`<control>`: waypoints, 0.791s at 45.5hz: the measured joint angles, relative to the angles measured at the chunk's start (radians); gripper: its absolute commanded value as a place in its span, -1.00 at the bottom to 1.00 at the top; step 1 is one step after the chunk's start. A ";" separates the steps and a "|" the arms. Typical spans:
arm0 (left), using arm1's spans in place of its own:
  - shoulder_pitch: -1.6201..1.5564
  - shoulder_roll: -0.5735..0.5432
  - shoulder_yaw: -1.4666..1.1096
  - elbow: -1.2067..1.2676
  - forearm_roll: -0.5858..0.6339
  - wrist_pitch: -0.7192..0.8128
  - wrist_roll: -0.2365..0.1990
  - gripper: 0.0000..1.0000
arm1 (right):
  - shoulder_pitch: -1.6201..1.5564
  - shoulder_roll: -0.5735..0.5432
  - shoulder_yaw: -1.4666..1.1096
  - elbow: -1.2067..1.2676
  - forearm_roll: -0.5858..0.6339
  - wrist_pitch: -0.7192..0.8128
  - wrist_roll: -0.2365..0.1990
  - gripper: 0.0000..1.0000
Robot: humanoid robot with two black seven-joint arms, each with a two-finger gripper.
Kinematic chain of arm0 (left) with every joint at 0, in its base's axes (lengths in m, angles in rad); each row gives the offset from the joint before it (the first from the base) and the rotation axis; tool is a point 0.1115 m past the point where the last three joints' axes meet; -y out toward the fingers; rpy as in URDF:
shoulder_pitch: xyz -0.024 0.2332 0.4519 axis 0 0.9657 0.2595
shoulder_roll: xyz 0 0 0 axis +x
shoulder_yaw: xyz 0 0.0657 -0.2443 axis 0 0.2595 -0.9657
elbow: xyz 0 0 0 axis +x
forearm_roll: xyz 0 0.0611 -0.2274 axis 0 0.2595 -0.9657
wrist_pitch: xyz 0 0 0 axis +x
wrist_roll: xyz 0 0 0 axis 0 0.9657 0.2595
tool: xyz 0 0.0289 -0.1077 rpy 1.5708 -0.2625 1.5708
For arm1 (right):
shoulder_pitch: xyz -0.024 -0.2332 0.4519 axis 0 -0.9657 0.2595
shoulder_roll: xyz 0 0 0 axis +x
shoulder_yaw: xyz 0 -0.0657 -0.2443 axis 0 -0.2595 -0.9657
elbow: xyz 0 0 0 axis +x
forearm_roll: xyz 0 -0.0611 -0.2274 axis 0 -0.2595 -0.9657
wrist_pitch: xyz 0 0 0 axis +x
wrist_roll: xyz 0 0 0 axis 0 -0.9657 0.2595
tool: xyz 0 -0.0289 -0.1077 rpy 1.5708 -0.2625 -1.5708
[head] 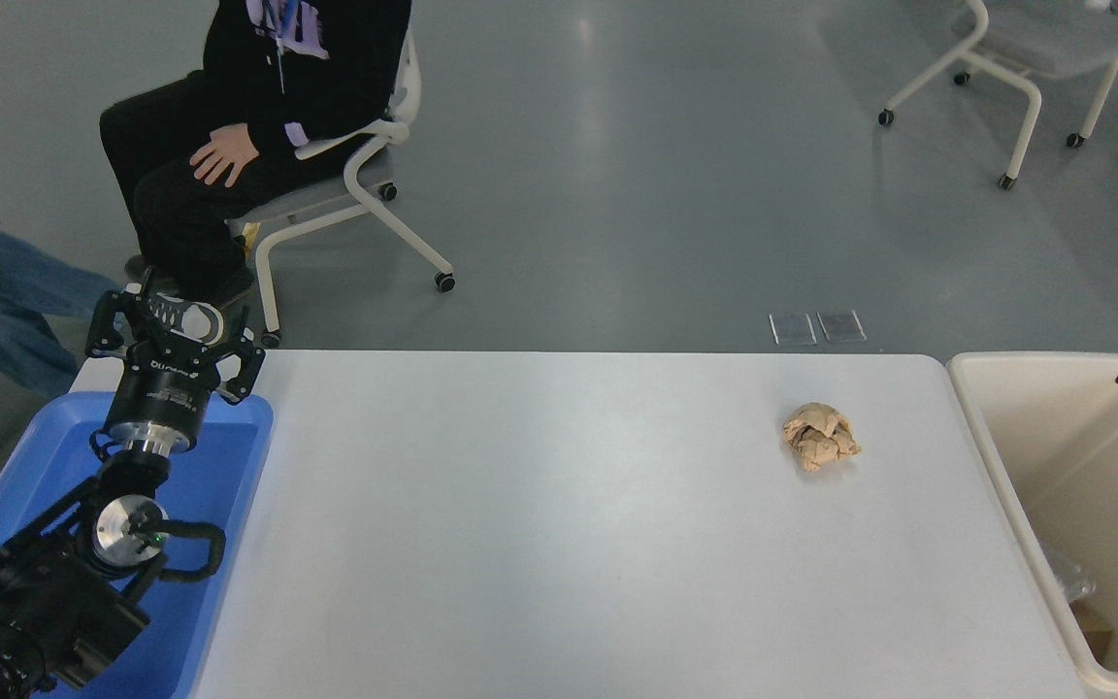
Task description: Pick up foil plate and place in dustbin
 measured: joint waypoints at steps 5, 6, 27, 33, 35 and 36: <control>0.000 0.000 0.000 0.000 0.000 0.000 0.000 0.98 | 0.094 0.052 -0.040 0.032 0.007 0.168 0.001 1.00; 0.000 0.000 0.000 0.000 0.000 0.000 0.000 0.98 | 0.116 0.060 -0.040 0.034 0.010 0.195 0.002 1.00; 0.000 0.000 0.000 0.000 0.000 0.001 0.000 0.98 | 0.348 0.237 0.086 0.065 0.049 0.499 0.003 1.00; 0.000 0.000 0.000 0.000 0.000 0.001 0.000 0.98 | 0.376 0.300 0.094 0.066 0.051 0.517 0.001 1.00; 0.000 0.000 0.000 0.000 0.000 0.001 0.000 0.98 | 0.381 0.313 0.095 0.067 0.051 0.520 0.001 1.00; 0.000 0.000 0.000 0.000 0.000 0.001 0.000 0.98 | 0.385 0.322 0.098 0.067 0.052 0.523 0.001 1.00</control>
